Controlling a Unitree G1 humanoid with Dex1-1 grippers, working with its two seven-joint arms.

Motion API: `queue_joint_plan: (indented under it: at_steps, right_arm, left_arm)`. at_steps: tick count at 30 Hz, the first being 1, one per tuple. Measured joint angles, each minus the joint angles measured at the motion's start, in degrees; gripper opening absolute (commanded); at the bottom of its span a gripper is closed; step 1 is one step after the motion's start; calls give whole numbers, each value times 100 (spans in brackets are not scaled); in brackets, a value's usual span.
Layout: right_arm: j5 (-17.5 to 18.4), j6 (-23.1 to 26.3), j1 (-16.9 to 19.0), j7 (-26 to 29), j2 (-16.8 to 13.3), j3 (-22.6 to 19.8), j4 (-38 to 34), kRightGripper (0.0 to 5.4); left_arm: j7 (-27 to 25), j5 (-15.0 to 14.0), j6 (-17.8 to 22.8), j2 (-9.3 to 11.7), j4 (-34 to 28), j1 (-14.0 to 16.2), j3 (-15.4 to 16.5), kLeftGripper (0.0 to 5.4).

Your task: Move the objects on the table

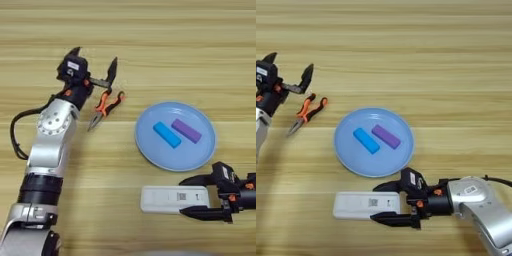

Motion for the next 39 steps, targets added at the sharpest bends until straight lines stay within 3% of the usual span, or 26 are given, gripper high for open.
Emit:
queue_joint_plan:
  at_steps: [5, 13, 18, 29, 39]
  right_arm:
    - [-69, -131, -16, 1, 11, 21, 90, 290]
    - [-302, -328, -43, -8, 9, 82, 314, 256]
    - [-314, -414, -115, -20, 29, 96, 427, 330]
    - [-274, -401, -144, -118, 60, -34, 389, 430]
    - [410, -57, -148, -130, 46, -537, -401, 536]
  left_arm:
    - [749, 243, -431, -169, 508, -147, 254, 540]
    - [861, 328, -695, -169, 741, -126, 325, 540]
    - [779, 319, -800, -170, 742, 48, 318, 540]
    - [637, 229, -825, -215, 742, 154, 303, 540]
    - [584, 213, -828, -294, 765, 184, 277, 540]
